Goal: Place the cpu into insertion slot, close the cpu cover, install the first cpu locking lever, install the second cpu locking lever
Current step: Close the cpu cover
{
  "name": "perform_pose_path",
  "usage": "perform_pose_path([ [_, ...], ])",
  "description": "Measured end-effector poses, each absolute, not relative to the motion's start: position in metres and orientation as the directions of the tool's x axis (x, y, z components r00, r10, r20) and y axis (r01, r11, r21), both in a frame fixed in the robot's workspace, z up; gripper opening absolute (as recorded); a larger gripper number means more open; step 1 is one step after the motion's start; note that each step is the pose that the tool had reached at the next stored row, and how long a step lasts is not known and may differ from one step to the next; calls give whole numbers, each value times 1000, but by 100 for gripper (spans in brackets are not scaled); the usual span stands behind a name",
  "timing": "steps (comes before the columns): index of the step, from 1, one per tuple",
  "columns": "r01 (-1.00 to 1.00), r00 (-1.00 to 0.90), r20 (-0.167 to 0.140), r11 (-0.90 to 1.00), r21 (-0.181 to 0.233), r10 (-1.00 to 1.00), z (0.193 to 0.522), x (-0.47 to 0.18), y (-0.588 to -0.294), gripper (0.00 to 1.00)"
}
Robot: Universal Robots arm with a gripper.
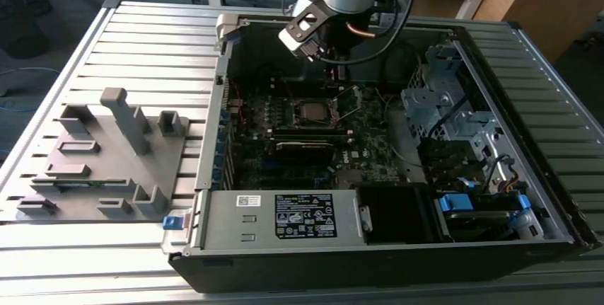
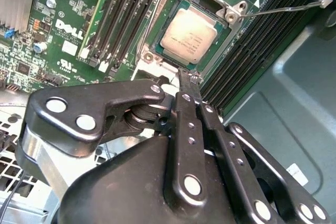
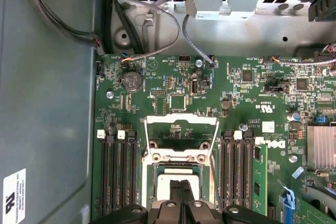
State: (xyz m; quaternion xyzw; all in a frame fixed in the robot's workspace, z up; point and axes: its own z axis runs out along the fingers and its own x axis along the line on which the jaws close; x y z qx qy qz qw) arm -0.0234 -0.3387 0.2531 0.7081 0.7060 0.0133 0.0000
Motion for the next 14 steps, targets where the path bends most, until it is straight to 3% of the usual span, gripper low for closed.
perform_pose_path([
  [14,1000,3,19,-3,19,1000,260,-22,-339,10],
])
